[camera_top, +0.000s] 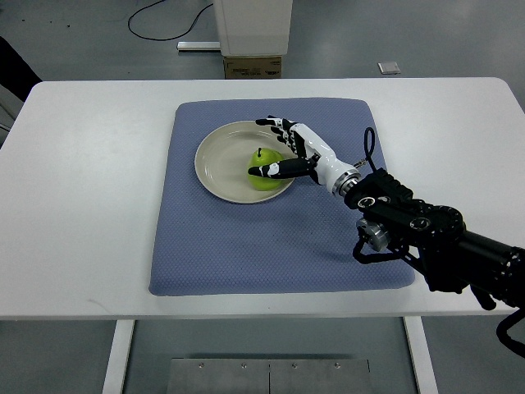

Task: Place pear on plate with right hand
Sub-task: 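Lower the pear onto the plate center with the right hand, then open the right hand and pull it back from the pear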

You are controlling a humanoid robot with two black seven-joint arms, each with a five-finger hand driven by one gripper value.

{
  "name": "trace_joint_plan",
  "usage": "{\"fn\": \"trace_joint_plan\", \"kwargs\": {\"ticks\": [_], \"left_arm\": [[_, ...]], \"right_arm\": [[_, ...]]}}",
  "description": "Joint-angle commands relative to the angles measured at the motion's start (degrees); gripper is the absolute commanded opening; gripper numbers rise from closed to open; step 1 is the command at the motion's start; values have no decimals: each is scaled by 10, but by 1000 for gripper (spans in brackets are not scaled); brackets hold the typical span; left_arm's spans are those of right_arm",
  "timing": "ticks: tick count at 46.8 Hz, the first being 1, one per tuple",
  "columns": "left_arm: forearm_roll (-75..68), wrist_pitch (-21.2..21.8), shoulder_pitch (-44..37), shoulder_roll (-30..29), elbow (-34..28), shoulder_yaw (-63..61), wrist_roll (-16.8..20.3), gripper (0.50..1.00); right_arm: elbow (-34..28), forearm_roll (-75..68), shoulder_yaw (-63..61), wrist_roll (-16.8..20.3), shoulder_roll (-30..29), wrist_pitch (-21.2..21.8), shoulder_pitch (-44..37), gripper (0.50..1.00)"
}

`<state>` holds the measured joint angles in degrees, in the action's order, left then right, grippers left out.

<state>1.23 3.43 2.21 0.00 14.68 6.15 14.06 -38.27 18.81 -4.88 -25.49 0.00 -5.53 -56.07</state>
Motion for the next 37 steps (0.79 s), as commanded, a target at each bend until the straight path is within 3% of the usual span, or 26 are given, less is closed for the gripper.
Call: {"fn": "trace_joint_plan", "kwargs": {"ticks": [1,29,37], "left_arm": [[0,0,0,0,0,0,0,1000],[0,0,0,0,0,0,0,1000],[0,0,0,0,0,0,0,1000]], "right_arm": [[1,0,0,-1,0,0,3,1000],[-12,1,-2,-13,0,7,6,1000],[-13,0,-3,-14,25,8,4,1000]]}}
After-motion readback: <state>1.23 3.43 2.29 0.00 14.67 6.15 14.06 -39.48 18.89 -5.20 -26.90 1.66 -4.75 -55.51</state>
